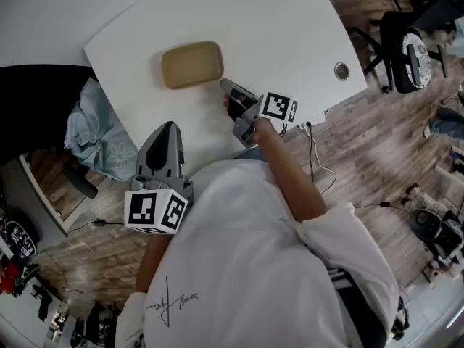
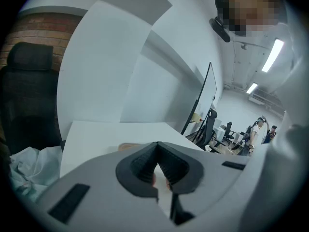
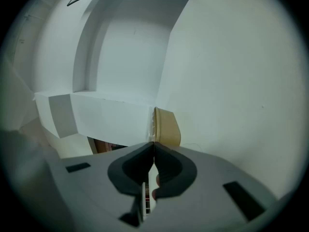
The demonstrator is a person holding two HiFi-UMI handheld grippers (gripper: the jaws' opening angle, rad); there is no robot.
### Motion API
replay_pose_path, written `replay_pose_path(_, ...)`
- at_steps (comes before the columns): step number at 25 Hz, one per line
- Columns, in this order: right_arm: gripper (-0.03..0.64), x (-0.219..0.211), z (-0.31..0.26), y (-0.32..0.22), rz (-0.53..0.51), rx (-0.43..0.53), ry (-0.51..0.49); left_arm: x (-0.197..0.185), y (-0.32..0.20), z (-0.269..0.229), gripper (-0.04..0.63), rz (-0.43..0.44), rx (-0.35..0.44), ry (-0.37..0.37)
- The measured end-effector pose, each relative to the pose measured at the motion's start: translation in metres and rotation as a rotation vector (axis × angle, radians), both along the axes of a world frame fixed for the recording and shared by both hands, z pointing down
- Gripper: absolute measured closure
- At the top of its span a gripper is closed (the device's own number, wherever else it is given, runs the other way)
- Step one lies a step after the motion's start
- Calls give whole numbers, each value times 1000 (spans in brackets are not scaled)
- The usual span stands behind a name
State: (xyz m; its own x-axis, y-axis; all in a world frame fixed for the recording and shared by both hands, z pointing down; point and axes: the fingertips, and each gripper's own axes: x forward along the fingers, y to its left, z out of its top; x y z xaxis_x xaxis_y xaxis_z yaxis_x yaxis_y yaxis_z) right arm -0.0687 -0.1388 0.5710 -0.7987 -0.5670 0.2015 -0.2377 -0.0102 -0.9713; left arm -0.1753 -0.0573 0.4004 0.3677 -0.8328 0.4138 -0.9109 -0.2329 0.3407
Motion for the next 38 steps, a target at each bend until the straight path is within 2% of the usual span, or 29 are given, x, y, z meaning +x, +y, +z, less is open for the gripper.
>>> replay_pose_path(5, 604, 3, 1, 2, 0, -24, 29, -1, 0, -2, 588, -2, 8, 6)
replay_pose_path(9, 604, 0, -5, -1, -8, 22, 2, -1, 0, -1, 588, -1, 11, 12)
replay_pose_path(17, 604, 2, -6, 0, -3, 12, 18, -2, 1, -2, 588, -2, 24, 19)
replay_pose_path(32, 604, -2, -20, -3, -13, 56, -3, -5, 2, -7, 588, -7, 58, 26)
replay_pose_path(35, 604, 1, -18, -1, -19, 50, 29, -5, 3, -9, 588, -10, 67, 30)
replay_pose_path(38, 604, -3, -24, -1, -17, 48, -6, -5, 2, -11, 588, -9, 72, 36)
